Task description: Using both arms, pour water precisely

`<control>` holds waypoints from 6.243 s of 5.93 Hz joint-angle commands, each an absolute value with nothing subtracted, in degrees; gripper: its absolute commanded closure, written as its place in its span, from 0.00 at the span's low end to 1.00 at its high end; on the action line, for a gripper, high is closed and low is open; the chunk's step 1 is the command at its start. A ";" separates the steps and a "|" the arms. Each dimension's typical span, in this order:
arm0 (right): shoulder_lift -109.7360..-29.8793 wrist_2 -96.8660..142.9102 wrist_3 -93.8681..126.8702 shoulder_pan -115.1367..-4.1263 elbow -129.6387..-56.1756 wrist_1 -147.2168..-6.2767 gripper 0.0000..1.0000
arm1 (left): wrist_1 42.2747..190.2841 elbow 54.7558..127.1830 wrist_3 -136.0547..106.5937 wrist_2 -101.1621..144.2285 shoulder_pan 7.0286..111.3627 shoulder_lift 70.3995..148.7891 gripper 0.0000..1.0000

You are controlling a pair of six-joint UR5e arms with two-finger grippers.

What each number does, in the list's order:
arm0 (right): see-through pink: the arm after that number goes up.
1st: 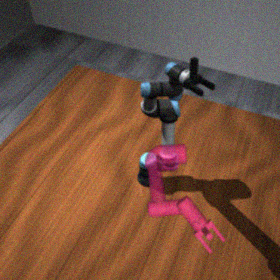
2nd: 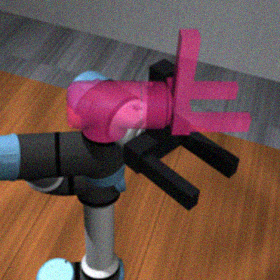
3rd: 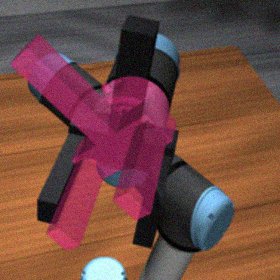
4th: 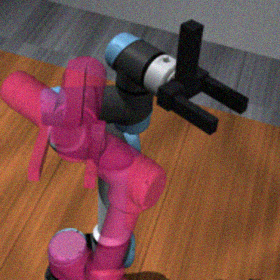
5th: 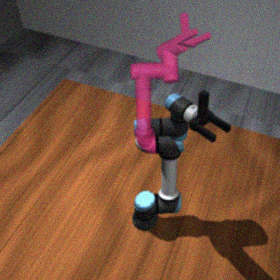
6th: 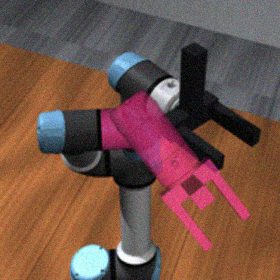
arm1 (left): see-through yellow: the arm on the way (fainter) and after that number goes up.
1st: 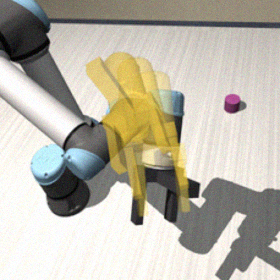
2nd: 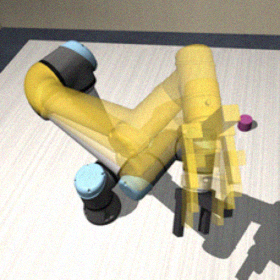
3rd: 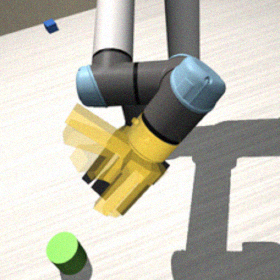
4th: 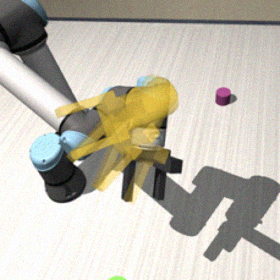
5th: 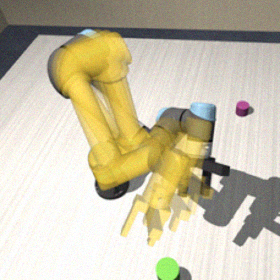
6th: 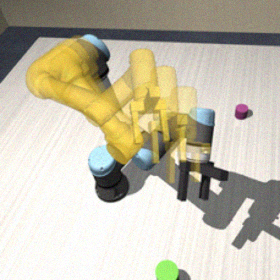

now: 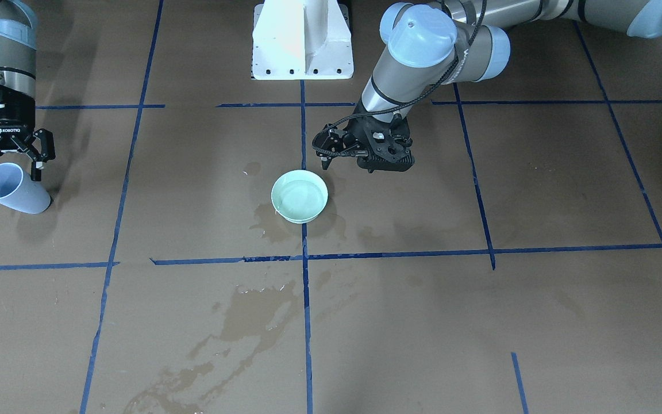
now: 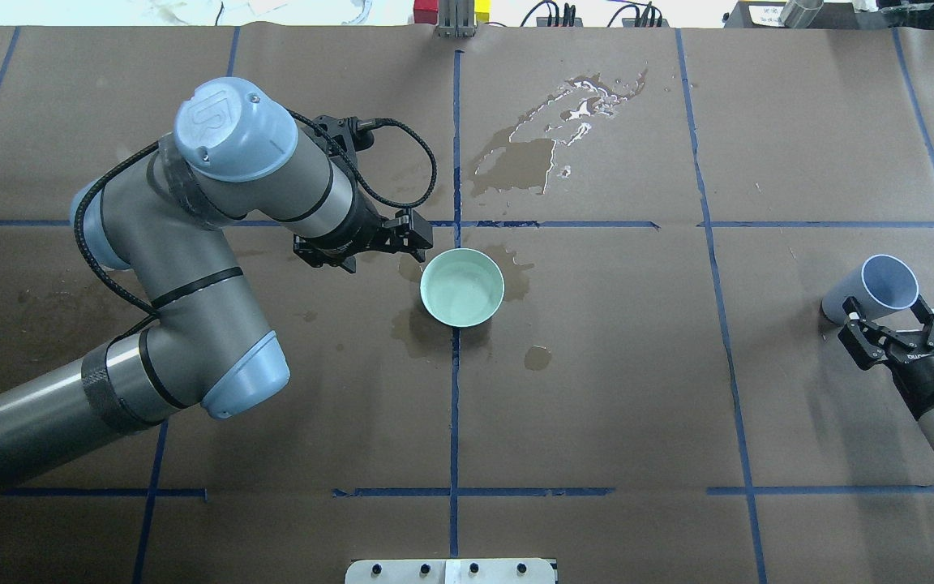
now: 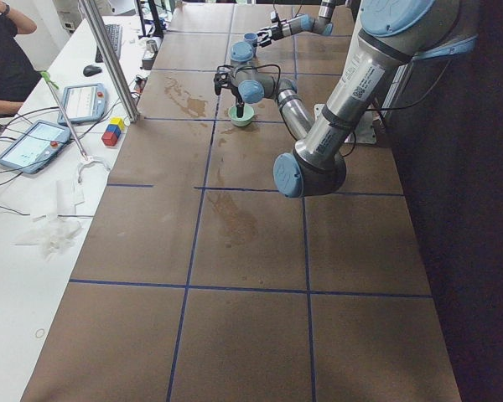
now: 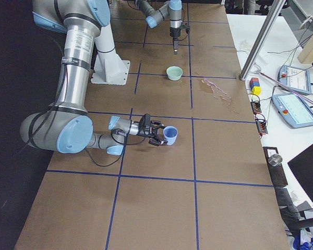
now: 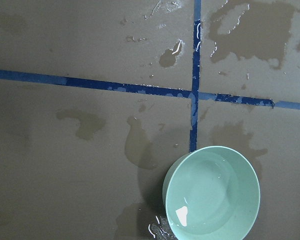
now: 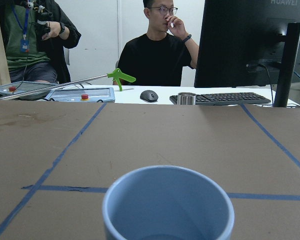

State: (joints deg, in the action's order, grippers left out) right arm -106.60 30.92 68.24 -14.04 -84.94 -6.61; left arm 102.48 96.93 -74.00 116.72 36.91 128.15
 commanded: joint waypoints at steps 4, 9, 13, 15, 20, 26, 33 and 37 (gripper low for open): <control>-104.15 32.95 66.89 -16.43 -82.80 -6.68 0.01 | 102.48 97.03 -74.09 116.63 36.91 128.14 0.00; -102.22 33.57 66.71 -16.61 -80.25 -6.51 0.01 | 102.22 99.49 -74.09 116.19 37.00 126.13 0.00; -101.43 38.22 53.71 -21.15 -83.13 -2.14 0.72 | 102.04 102.21 -74.09 116.28 37.09 124.89 0.00; -97.05 42.54 43.73 -23.20 -86.39 -2.89 0.88 | 102.04 102.92 -74.09 116.28 37.44 124.72 0.00; -76.16 36.91 39.13 -17.86 -92.20 -26.07 0.93 | 102.13 105.29 -74.00 116.28 39.02 122.26 0.00; -67.87 36.82 26.02 -15.91 -94.65 -42.95 0.99 | 102.13 105.73 -74.00 116.28 39.99 120.85 0.00; -61.08 33.50 14.55 -13.63 -94.92 -71.98 0.98 | 102.22 106.70 -74.00 116.19 39.99 120.06 0.00; -61.08 31.65 4.07 -11.08 -94.22 -72.33 0.97 | 102.22 106.61 -74.00 116.19 39.99 119.97 0.00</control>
